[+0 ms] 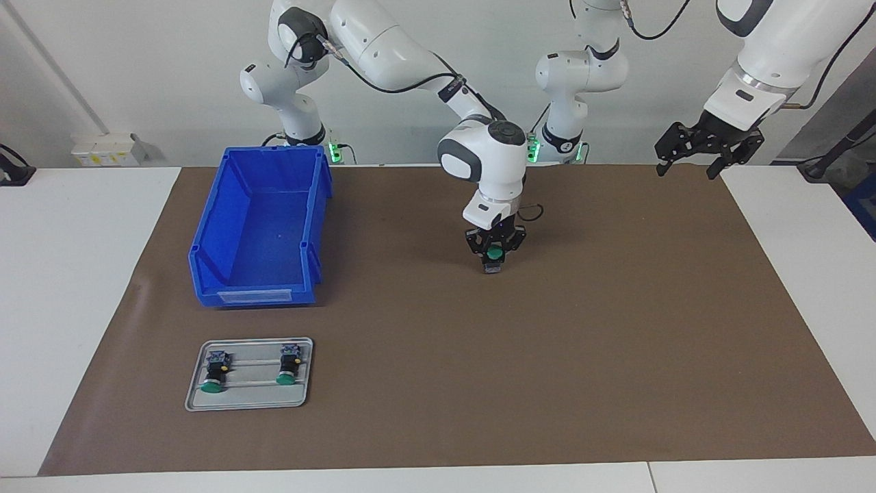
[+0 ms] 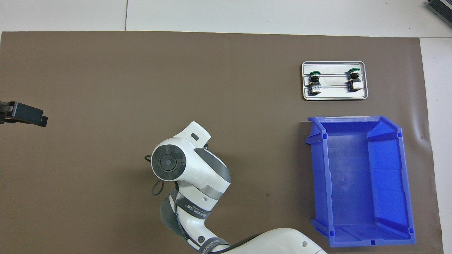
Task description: Place and press button with both arms
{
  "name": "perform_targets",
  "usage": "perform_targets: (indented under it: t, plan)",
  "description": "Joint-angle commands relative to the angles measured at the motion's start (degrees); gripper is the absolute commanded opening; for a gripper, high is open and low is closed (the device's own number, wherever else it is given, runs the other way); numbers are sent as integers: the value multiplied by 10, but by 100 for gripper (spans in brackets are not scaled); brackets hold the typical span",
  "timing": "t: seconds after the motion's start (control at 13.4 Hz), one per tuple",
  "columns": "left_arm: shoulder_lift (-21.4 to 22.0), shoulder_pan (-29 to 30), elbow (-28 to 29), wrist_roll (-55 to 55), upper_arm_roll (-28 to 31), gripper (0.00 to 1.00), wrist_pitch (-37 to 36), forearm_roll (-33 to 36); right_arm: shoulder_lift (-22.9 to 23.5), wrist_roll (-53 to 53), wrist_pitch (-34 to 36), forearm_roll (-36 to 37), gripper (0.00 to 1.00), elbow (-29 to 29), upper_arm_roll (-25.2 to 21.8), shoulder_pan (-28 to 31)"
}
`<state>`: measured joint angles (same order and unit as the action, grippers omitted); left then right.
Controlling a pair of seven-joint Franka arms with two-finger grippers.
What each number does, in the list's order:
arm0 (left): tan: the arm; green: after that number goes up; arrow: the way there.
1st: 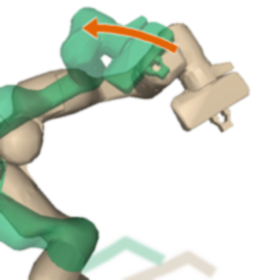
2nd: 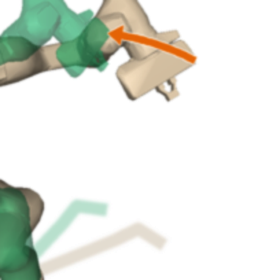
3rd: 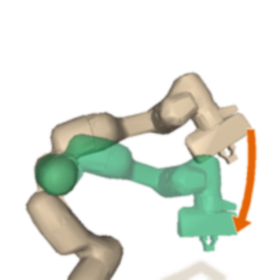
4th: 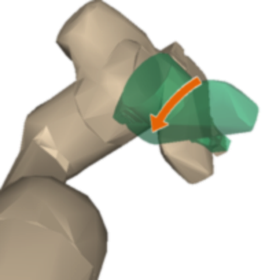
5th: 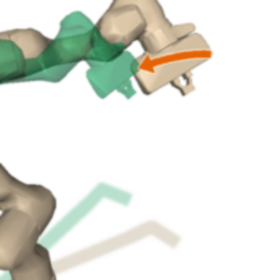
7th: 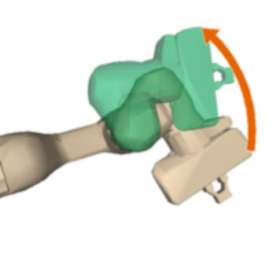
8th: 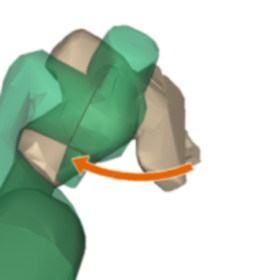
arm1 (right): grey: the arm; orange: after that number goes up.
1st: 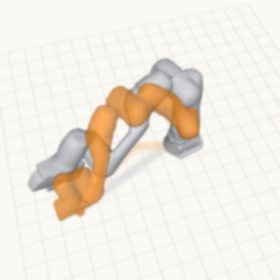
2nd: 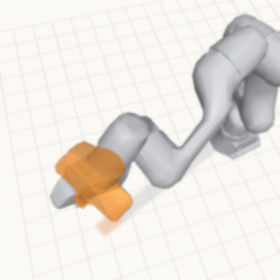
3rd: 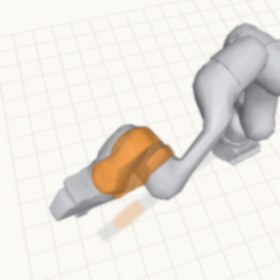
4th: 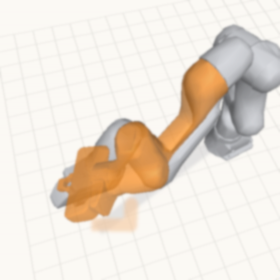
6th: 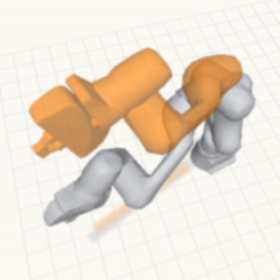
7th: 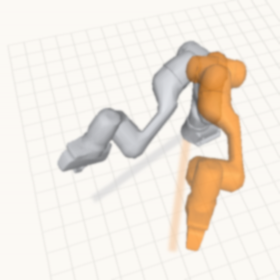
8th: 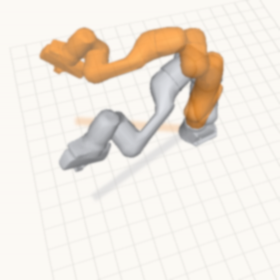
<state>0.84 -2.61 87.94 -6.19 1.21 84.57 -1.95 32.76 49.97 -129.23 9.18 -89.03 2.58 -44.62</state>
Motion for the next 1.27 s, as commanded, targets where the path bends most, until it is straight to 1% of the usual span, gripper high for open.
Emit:
perform_targets:
  t: [0.0, 0.3, 0.52, 0.67, 0.82, 0.9, 0.97, 1.12, 1.2]
  plan:
    - [13, 5, 14, 7, -5, 100, -2, 9, -30, 9, 24, 7, 0, 3, 0, 10]
    - [13, 5, 14, 7, -5, 100, -2, 9, -114, 1, 86, 7, 0, -10, 0, 58]
    - [13, 5, 14, 7, -5, 100, -2, 9, -184, -48, 141, 7, 0, -28, 0, 121]
    - [13, 5, 14, 7, -5, 100, -2, 9, -232, -120, 171, 1, 0, -47, 0, 180]
    - [13, 5, 14, 7, -5, 100, -2, 9, -279, -224, 179, -35, 0, -80, 0, 251]
    - [13, 5, 14, 7, -5, 100, -2, 9, -295, -272, 186, -38, 0, -93, 0, 282]
    - [13, 5, 14, 7, -5, 100, -2, 9, -305, -313, 196, -39, 0, -101, 0, 309]
    - [13, 5, 14, 7, -5, 100, -2, 9, -314, -368, 200, -50, 0, -113, 0, 344]
    - [13, 5, 14, 7, -5, 100, -2, 9, -320, -396, 199, -54, 0, -131, 0, 363]
